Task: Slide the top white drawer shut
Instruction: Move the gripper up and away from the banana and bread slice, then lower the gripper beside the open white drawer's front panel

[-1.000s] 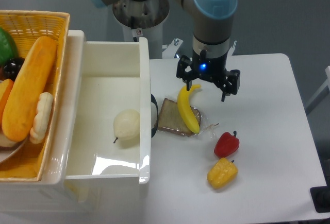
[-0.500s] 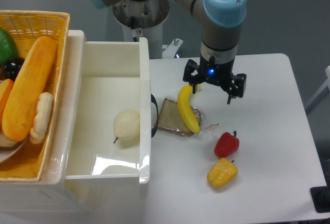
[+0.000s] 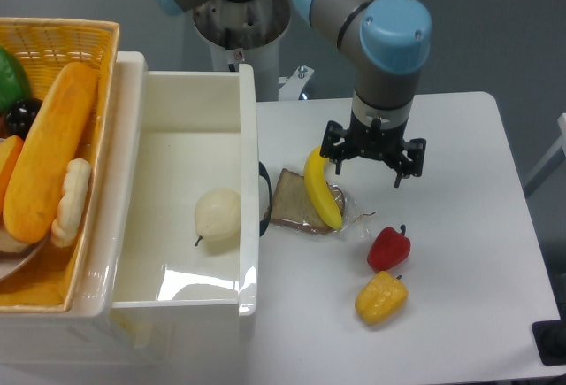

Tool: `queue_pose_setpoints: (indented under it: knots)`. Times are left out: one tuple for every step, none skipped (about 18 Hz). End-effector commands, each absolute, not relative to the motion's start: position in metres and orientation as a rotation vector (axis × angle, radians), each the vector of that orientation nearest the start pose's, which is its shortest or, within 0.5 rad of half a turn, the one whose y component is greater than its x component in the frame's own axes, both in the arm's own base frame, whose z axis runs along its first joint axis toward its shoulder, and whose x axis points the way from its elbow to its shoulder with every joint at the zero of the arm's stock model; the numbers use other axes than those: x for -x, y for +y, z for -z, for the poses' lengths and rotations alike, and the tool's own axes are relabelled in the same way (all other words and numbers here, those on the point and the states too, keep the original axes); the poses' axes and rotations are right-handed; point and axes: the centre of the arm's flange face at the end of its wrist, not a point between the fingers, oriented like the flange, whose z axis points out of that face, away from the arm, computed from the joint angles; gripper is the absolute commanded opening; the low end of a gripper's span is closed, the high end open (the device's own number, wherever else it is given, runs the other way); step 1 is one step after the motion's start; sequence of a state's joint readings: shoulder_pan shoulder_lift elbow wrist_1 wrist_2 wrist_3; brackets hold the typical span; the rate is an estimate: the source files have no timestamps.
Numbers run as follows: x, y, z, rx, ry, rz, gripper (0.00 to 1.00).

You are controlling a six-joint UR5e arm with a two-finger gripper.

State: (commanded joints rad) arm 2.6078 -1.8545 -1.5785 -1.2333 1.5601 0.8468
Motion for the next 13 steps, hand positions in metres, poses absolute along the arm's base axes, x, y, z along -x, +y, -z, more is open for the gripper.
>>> queue_pose_setpoints:
  knots:
    - [0.449, 0.421, -0.358, 3.090, -0.339, -0.036, 1.00]
    - [0.451, 0.422, -0.354, 3.083, -0.403, -0.025, 1.00]
    - [0.450, 0.424, -0.349, 3.079, -0.458, -0.013, 1.00]
    - [0.450, 0.426, -0.343, 3.078, -0.502, 0.002, 1.00]
    - [0.448, 0.431, -0.338, 3.078, -0.522, 0.016, 1.00]
    - [0.445, 0.435, -0.337, 3.074, -0.528, 0.025, 1.00]
    - [0.442, 0.438, -0.334, 3.067, -0.537, 0.045, 1.00]
    - [0.441, 0.441, -0.330, 3.049, -0.554, 0.081, 1.00]
    - [0.440, 0.443, -0.328, 3.025, -0.564, 0.119, 1.00]
    - [0.438, 0.445, -0.325, 3.007, -0.576, 0.153, 1.00]
    - [0.437, 0.446, -0.322, 2.998, -0.585, 0.175, 1.00]
    - [0.433, 0.448, -0.320, 2.998, -0.583, 0.185, 1.00]
    - [0.429, 0.452, -0.316, 3.004, -0.581, 0.198, 1.00]
